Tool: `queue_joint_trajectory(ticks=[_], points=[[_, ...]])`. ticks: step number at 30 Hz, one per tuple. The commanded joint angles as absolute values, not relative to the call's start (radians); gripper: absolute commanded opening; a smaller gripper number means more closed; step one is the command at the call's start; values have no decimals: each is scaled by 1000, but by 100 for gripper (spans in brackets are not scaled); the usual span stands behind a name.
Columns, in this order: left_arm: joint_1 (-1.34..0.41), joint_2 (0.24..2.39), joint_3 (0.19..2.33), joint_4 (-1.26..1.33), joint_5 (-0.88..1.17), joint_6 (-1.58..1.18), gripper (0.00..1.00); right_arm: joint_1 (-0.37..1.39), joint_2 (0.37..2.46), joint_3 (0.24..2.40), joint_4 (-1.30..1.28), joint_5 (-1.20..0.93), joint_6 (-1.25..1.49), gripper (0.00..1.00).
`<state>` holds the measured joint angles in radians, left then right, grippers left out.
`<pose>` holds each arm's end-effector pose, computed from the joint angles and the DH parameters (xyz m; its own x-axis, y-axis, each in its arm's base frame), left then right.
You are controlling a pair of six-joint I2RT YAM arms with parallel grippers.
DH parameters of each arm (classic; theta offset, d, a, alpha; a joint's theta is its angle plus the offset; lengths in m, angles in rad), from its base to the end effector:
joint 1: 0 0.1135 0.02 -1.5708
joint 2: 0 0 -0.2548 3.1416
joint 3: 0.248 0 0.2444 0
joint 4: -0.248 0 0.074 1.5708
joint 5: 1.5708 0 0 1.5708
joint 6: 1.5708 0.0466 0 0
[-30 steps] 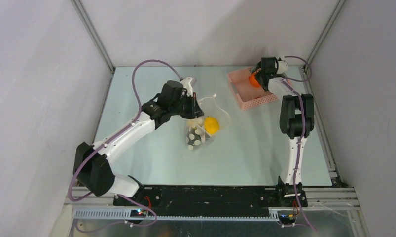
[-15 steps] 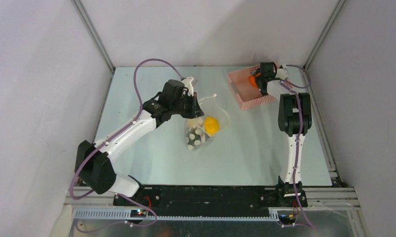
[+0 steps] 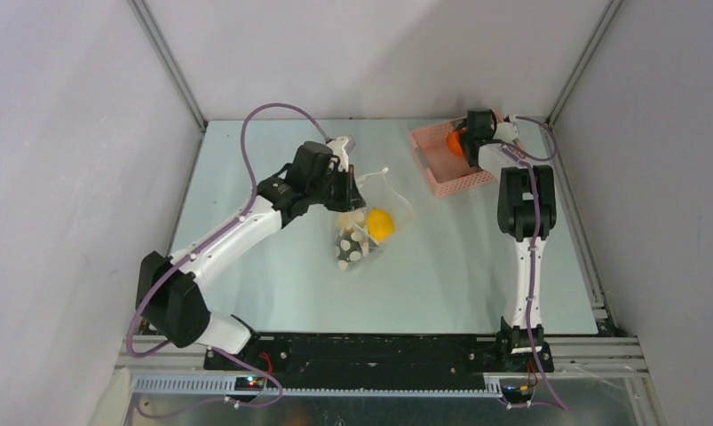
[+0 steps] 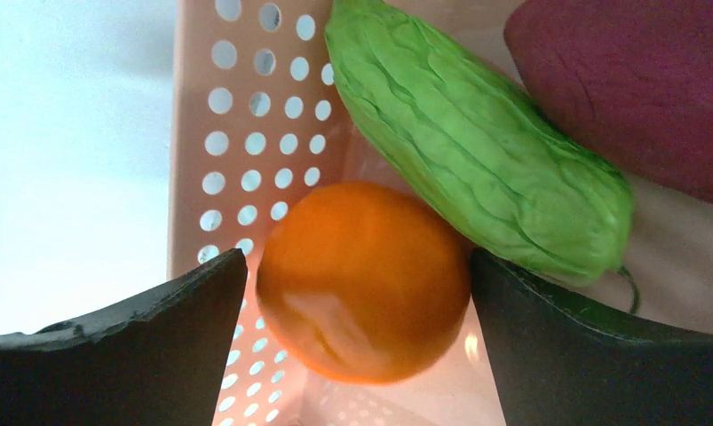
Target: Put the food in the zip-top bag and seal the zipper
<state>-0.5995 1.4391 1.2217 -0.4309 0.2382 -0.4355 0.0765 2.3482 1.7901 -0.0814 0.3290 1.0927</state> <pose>0.2629 -0.1930 0.3015 -0.7488 0.0152 -0.6626 0.4276 0.7749 -0.4655 0.5258 0.0252 0.1500 -0.1085 0.8344 -0.5404 0.6140 0.4837 0.6237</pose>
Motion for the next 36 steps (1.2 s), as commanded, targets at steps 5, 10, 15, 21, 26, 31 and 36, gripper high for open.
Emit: queue_joint_trajectory(ticks=[5, 10, 15, 21, 26, 31, 36], points=[[-595, 1462, 1283, -438, 229, -409, 0, 71, 2400, 1836, -43, 340, 1120, 99], [-595, 1463, 1287, -438, 224, -407, 0, 73, 2396, 1837, -12, 322, 1088, 91], [-595, 1470, 1292, -439, 228, -406, 0, 85, 2385, 1832, -26, 281, 1007, 91], [-594, 1466, 1288, -438, 230, -408, 0, 96, 2332, 1759, -17, 252, 917, 92], [-595, 1459, 1283, -435, 232, -408, 0, 98, 2312, 1743, -44, 211, 858, 92], [-595, 1455, 1278, -427, 239, -411, 0, 100, 2310, 1749, -59, 178, 839, 93], [-594, 1450, 1278, -428, 235, -410, 0, 110, 2333, 1781, -83, 179, 862, 93]])
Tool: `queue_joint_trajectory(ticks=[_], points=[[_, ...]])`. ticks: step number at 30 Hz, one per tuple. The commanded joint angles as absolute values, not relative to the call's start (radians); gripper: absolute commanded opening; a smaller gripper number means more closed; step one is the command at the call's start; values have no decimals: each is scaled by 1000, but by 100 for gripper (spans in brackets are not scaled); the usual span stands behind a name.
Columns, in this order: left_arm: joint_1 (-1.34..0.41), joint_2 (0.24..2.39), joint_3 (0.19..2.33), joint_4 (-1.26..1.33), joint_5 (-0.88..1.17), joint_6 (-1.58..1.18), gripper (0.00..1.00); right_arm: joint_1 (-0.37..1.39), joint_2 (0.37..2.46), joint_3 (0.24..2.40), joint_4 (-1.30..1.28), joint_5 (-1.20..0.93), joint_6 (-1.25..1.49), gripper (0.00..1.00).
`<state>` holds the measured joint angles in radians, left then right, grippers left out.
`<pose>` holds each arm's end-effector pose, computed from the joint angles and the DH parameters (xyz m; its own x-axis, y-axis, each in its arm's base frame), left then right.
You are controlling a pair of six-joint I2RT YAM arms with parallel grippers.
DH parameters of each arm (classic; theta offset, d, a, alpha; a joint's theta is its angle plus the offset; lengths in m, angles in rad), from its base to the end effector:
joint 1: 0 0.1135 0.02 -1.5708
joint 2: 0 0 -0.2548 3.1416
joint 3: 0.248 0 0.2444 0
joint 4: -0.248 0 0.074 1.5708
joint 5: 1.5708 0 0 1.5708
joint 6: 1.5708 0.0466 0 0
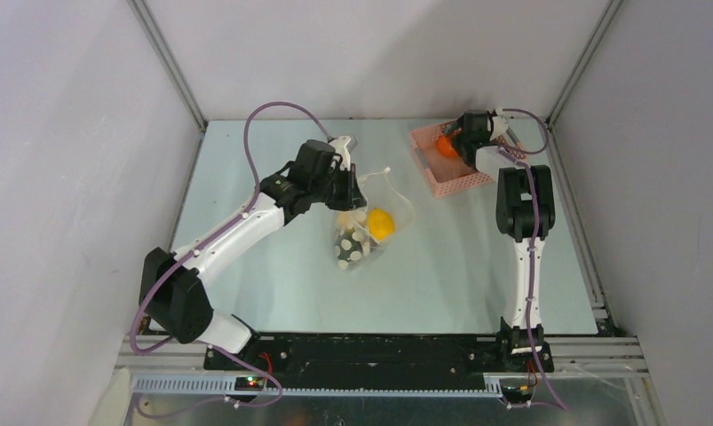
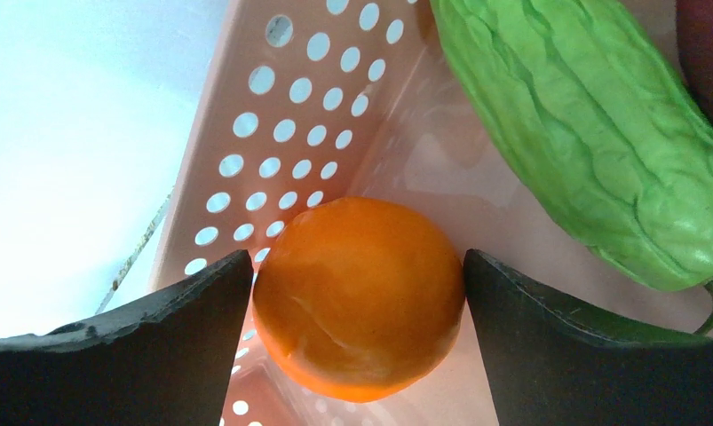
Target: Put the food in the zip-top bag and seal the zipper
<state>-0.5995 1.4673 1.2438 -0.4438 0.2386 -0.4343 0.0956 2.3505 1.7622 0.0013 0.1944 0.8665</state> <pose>0.2676 -0.1962 0.2991 -0.7587 0.0233 -0.6510 0.4214 0.7797 -0.4632 0.5277 0.0416 0.1468 -0.3063 0.7218 -0.6207 0.4632 0.6826 0.5652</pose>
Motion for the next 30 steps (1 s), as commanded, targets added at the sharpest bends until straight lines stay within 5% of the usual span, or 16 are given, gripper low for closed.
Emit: queue_joint_trajectory(ticks=[1, 11, 23, 30], points=[[-595, 1447, 1278, -430, 234, -410, 0, 109, 2339, 1782, -83, 176, 865, 92], [-594, 1439, 1272, -420, 231, -408, 0, 116, 2336, 1779, -99, 173, 875, 76], [-594, 1424, 1273, -421, 214, -415, 0, 114, 2206, 1606, 85, 142, 880, 25], [-595, 1412, 1264, -410, 225, -427, 0, 104, 2064, 1475, 144, 140, 862, 19]])
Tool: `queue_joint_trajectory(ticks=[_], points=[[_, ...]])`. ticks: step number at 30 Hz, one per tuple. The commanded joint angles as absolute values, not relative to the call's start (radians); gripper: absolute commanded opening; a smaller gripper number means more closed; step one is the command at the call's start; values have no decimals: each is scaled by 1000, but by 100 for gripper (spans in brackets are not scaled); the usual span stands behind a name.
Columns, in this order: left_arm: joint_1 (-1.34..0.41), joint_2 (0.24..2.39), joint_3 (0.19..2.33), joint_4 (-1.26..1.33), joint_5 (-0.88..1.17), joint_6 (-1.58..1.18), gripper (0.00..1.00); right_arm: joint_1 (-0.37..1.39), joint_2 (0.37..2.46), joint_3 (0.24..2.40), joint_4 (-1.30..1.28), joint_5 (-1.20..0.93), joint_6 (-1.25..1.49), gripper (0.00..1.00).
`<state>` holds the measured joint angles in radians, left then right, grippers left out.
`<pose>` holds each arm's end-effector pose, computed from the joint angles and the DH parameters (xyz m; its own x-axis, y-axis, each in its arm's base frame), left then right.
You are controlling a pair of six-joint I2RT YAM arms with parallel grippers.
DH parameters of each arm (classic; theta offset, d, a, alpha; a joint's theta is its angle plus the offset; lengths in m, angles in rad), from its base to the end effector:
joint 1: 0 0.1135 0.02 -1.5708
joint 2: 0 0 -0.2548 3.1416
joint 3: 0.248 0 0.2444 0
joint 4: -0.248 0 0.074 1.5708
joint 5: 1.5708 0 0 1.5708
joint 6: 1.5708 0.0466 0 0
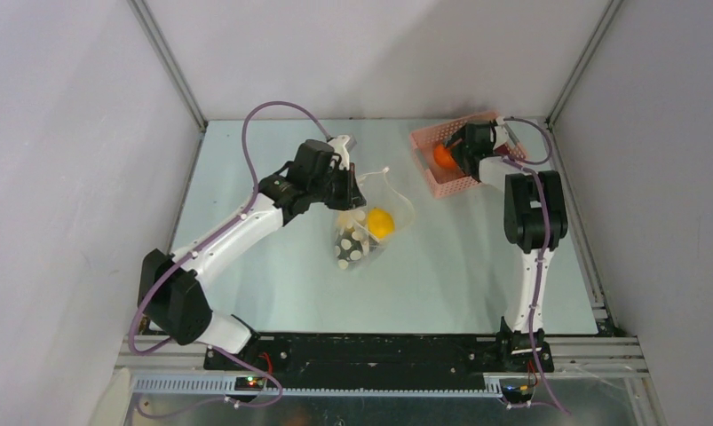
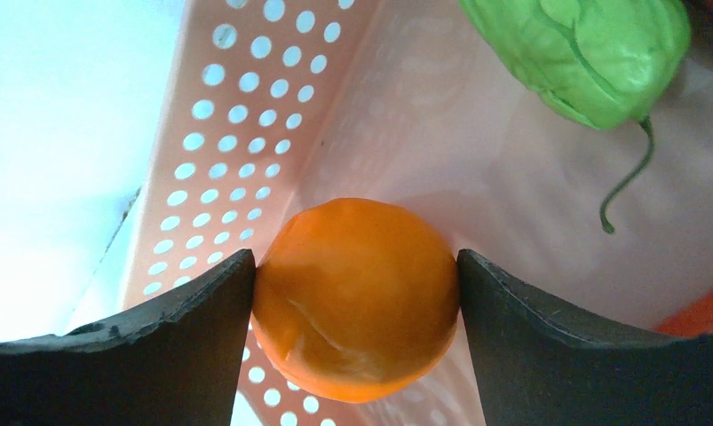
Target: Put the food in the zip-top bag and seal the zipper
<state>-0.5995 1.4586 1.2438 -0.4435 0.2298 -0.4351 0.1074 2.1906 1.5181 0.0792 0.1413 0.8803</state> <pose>0.2666 -0.1951 0.3018 -0.7523 0.0170 -0.6586 0.4202 0.7823 -0.4598 0.4882 0.0460 0.1531 -0.3464 0.7303 -0.5888 0.4349 0.6811 0.5890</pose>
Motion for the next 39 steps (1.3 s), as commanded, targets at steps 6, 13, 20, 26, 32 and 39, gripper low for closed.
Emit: queue_joint_trajectory(ticks=[6, 13, 20, 26, 32, 39], points=[[-595, 1402, 1255, -398, 229, -437, 0, 102, 1969, 1419, 158, 132, 843, 18], [-595, 1397, 1248, -391, 230, -451, 0, 106, 1829, 1346, 158, 129, 799, 18], [-595, 1385, 1237, -371, 233, -462, 0, 130, 1651, 1250, 172, 47, 711, 18], [-595, 1378, 1220, -352, 234, -467, 0, 170, 1429, 1156, 156, -36, 663, 18], [-595, 1382, 1213, -336, 243, -472, 0, 303, 1252, 1088, 54, -99, 598, 18], [-595, 1360, 1183, -319, 252, -477, 0, 510, 1157, 1018, -51, -86, 558, 20]])
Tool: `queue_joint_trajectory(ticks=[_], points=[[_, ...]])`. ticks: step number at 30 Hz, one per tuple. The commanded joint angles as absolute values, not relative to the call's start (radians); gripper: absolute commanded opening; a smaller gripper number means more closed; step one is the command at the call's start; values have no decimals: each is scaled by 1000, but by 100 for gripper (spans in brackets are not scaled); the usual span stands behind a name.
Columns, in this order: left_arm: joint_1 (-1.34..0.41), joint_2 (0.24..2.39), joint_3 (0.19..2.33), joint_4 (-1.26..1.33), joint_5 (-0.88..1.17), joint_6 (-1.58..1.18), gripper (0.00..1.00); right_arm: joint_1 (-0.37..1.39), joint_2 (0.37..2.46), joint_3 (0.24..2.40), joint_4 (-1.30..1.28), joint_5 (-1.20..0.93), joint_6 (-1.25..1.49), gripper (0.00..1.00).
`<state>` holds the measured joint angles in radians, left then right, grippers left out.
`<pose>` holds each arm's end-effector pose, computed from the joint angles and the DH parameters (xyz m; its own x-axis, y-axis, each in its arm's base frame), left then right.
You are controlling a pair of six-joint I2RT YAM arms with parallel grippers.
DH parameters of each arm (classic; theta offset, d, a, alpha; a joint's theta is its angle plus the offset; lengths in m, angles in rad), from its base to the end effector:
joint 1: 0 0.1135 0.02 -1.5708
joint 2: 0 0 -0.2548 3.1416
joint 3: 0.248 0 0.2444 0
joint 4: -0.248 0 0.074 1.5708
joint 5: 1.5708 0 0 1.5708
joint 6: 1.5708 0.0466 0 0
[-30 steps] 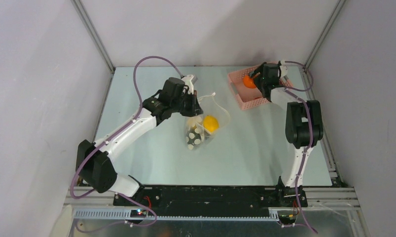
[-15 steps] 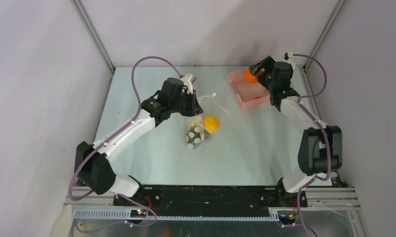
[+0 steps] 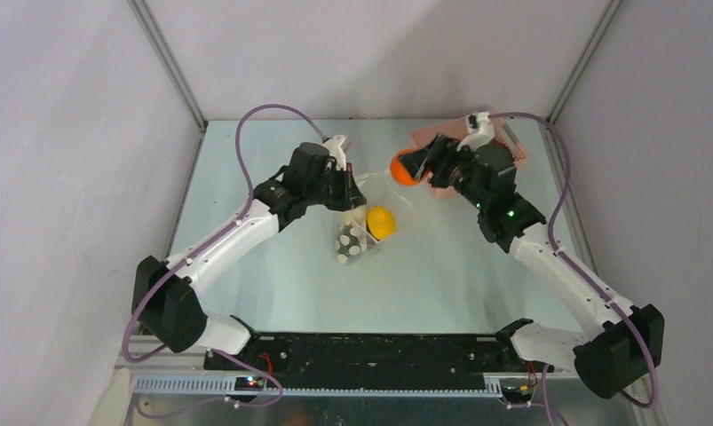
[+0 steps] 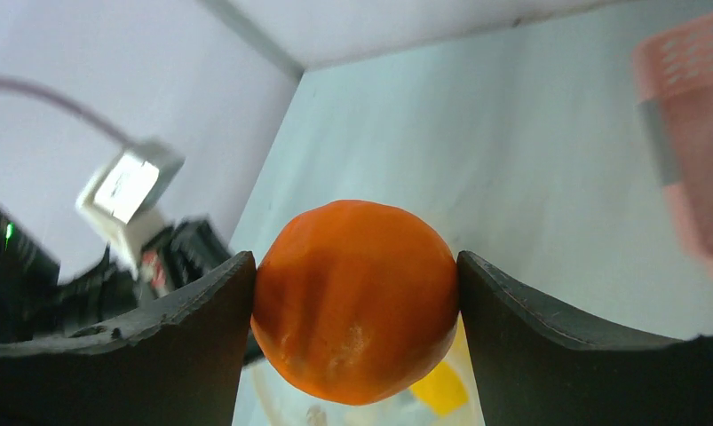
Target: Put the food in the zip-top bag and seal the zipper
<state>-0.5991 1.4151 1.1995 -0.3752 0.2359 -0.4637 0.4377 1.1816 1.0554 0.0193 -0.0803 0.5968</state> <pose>0.2613 -0.1916 0.3067 -0.7284 -0.0292 -0.6846 0.4280 0.7608 -0.4879 0.2572 0.1245 0.3661 -0.3580 0.4510 -0.8176 -0.3549 0.7442 0.5659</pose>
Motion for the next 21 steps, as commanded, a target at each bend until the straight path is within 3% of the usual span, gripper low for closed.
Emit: queue_joint_trajectory(ticks=[1, 12, 21], points=[[-595, 1356, 1179, -318, 252, -479, 0, 539, 1156, 1015, -67, -83, 561, 20], [-598, 1316, 1118, -285, 283, -515, 0, 742, 1213, 989, -89, 94, 587, 22], [-607, 1296, 1103, -285, 297, -517, 0, 801, 1309, 1005, -110, 391, 690, 27]])
